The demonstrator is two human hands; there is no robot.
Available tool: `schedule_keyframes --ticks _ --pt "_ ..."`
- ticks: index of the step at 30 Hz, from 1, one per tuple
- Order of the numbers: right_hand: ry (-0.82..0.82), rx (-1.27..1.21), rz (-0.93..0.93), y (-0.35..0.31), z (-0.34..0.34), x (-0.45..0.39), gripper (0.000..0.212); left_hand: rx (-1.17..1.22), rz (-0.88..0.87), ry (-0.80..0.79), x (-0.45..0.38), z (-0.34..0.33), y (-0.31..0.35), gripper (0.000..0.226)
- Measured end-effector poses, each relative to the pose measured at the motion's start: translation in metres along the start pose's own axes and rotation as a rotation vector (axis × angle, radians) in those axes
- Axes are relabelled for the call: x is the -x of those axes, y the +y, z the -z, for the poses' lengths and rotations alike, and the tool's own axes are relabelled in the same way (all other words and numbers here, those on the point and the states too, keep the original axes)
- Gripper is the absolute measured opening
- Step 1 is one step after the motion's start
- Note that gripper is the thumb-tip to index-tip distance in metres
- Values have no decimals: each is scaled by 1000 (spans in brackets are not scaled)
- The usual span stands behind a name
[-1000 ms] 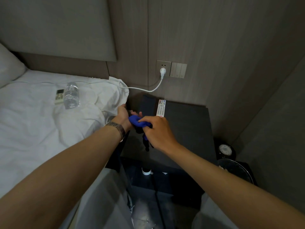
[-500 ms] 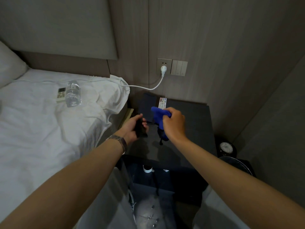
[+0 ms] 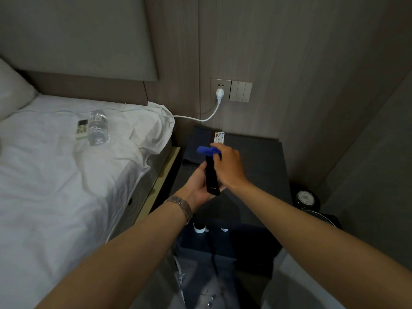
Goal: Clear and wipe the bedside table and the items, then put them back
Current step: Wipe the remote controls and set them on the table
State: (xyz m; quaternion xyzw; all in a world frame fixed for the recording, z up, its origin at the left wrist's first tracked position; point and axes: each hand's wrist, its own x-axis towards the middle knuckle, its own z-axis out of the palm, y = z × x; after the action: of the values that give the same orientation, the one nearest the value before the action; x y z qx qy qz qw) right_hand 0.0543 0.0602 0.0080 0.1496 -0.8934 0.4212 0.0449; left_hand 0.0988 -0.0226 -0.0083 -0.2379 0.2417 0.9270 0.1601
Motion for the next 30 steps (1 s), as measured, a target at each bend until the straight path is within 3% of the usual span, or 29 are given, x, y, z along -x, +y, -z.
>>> schedule_keyframes --ticks 11,19,25,30 --pt "-201 22 95 1 -4 20 37 46 -1 31 -4 7 8 62" --pt "-188 41 143 10 -16 39 42 135 -96 87 -15 24 13 26" --pt "-198 21 184 15 -13 58 43 105 -164 122 -19 30 16 55" --pt "-176 19 252 23 -6 72 39 103 -190 131 -25 34 22 55"
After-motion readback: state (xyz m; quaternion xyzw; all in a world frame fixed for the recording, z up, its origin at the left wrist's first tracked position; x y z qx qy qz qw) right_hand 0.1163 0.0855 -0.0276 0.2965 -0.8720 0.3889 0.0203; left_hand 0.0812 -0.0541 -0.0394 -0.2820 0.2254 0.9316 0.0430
